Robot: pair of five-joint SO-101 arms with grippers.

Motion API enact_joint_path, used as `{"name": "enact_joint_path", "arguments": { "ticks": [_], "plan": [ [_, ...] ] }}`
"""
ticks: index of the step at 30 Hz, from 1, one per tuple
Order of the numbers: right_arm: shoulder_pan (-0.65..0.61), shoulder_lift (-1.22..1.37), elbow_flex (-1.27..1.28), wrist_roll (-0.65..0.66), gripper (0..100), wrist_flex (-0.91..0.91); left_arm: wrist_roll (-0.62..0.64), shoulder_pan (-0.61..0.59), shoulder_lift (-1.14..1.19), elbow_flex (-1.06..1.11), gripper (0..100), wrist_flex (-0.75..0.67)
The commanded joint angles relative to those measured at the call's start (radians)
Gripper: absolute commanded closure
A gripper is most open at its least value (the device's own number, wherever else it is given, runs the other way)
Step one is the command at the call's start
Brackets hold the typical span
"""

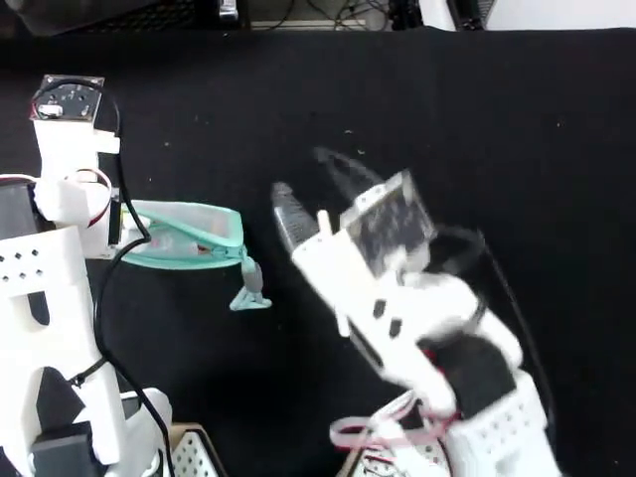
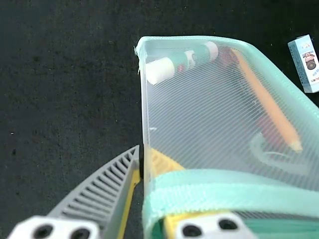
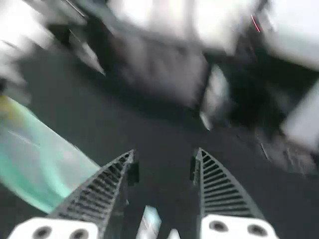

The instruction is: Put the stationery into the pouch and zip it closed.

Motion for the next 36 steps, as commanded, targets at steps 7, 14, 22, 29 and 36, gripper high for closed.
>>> {"name": "enact_joint_path", "arguments": {
  "ticks": [7, 14, 22, 29, 36],
  "plan": [
    [0.147, 0.334, 0.254, -0.086, 82.0, -0.149, 0.003, 0.013, -0.008, -0.01, 97, 0.0],
    [0.147, 0.702, 0.203, -0.192, 82.1, -0.354, 0.005, 0.013, -0.008, -0.008, 97, 0.0],
    [0.206, 1.012, -0.01, -0.195, 82.1, -0.379, 0.005, 0.013, -0.008, -0.008, 97, 0.0],
    [0.221, 1.171, -0.16, -0.19, 82.1, -0.284, 0.005, 0.013, -0.008, -0.008, 97, 0.0],
    [0.141, 1.231, -0.254, -0.19, 82.1, -0.199, 0.005, 0.013, -0.008, -0.008, 97, 0.0]
  ]
}}
